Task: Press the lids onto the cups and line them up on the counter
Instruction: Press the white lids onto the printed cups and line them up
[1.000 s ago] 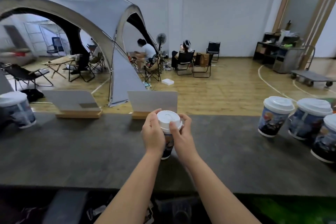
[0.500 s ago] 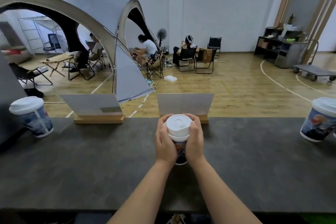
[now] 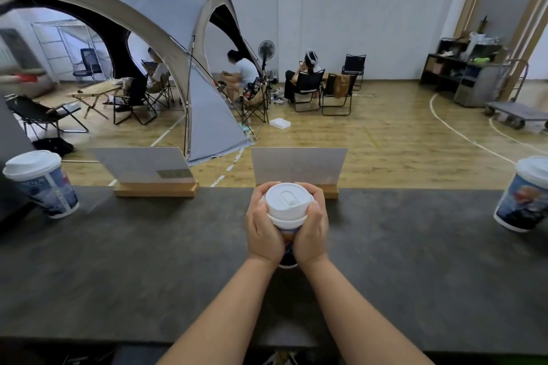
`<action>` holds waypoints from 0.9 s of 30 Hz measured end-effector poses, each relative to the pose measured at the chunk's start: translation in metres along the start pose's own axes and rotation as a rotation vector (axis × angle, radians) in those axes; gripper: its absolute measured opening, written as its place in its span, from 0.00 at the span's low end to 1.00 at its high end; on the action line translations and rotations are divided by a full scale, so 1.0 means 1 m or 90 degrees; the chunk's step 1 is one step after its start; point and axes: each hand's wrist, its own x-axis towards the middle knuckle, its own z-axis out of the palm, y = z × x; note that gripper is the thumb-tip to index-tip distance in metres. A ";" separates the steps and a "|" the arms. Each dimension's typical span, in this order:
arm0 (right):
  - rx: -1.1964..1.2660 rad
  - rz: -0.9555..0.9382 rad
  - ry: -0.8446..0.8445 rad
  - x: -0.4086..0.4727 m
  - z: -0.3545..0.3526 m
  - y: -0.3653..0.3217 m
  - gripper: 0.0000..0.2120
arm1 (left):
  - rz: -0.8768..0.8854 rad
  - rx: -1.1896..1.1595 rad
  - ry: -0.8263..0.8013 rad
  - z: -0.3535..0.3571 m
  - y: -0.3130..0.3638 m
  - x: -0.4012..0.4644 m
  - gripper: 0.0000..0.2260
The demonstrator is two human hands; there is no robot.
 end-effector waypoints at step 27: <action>0.021 -0.013 0.032 0.005 -0.016 -0.004 0.15 | 0.096 0.091 0.073 0.019 -0.016 -0.019 0.16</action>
